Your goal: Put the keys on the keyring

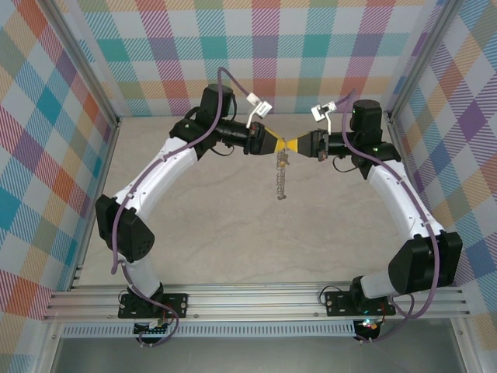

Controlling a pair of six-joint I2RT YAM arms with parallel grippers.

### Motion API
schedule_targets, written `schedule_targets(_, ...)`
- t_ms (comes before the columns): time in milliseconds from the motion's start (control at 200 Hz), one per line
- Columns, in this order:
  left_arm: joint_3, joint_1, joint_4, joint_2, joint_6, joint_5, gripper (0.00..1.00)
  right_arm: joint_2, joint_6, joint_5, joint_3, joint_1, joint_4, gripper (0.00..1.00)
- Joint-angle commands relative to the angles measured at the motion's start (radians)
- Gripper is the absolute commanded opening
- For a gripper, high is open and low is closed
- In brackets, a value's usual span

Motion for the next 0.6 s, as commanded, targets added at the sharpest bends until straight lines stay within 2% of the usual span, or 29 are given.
schedule_targets(0,0.033,-0.01,-0.013,0.005,0.016,0.031,0.3,0.005,-0.001,-0.047,0.014,-0.004,0.04,0.0)
schedule_targets(360,0.035,-0.018,-0.026,0.007,0.028,0.045,0.24,0.009,0.011,-0.036,0.006,-0.004,0.06,0.0)
schedule_targets(445,0.035,-0.018,-0.029,0.008,0.033,0.051,0.15,0.01,0.017,-0.034,0.005,-0.004,0.068,0.0)
schedule_targets(595,0.035,-0.021,-0.029,0.008,0.034,0.052,0.05,0.012,0.023,-0.035,0.003,-0.004,0.074,0.0)
